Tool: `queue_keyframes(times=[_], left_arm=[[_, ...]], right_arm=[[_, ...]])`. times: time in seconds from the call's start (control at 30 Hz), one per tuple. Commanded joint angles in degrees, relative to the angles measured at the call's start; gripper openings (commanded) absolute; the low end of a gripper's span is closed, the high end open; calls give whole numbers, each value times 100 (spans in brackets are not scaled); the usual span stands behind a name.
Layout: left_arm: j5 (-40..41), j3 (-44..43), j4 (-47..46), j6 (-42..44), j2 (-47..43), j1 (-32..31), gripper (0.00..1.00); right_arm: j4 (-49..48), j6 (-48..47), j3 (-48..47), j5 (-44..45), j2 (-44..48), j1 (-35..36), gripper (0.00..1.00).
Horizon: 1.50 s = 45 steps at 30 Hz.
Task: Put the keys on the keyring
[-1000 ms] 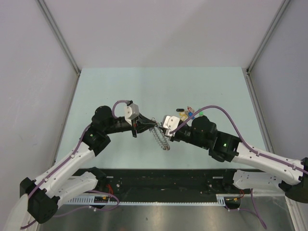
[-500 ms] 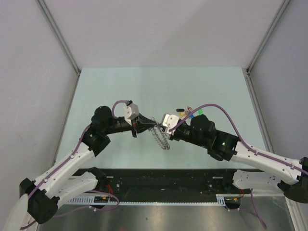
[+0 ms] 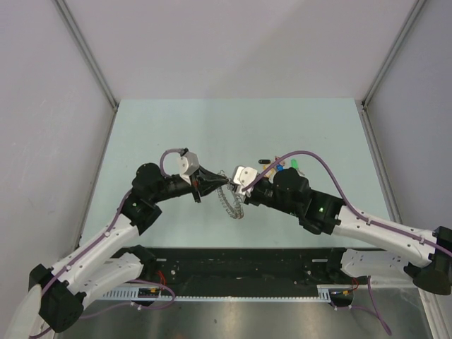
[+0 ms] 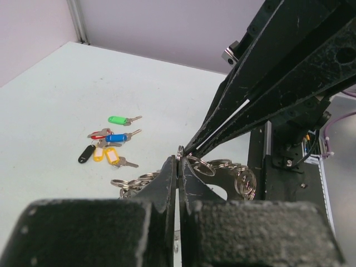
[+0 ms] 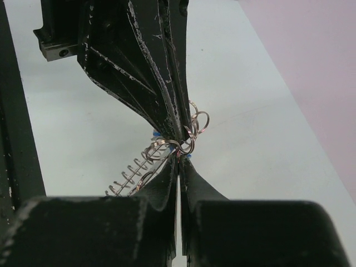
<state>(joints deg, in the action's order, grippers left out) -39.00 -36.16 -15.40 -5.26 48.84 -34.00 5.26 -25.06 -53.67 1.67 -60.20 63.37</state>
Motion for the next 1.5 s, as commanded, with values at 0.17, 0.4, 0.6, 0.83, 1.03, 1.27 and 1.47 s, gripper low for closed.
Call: queue_keyframes(times=[0.17, 0.4, 0.6, 0.83, 1.03, 1.27, 1.47], left_arm=[[253, -163, -625, -65, -138, 7, 16], [165, -444, 53, 490, -199, 95, 37], [-387, -874, 967, 1280, 55, 174, 48], [-1310, -1042, 1802, 2220, 231, 201, 54], [-1882, -1060, 2023, 2477, 415, 183, 54], [-1936, -1130, 2155, 2521, 609, 69, 49], [-1883, -1156, 2164, 2451, 759, -10, 44]], right_arm=[[-297, -367, 50, 272, 17, 131, 0], [-16, -912, -55, 220, 351, 105, 0], [405, -1106, -214, 35, 378, 70, 0], [713, -1177, -390, -316, 378, 79, 0], [854, -1212, -451, -448, 343, 131, 0], [942, -1238, -557, -519, 308, 245, 0], [1004, -1247, -592, -528, 255, 333, 0]])
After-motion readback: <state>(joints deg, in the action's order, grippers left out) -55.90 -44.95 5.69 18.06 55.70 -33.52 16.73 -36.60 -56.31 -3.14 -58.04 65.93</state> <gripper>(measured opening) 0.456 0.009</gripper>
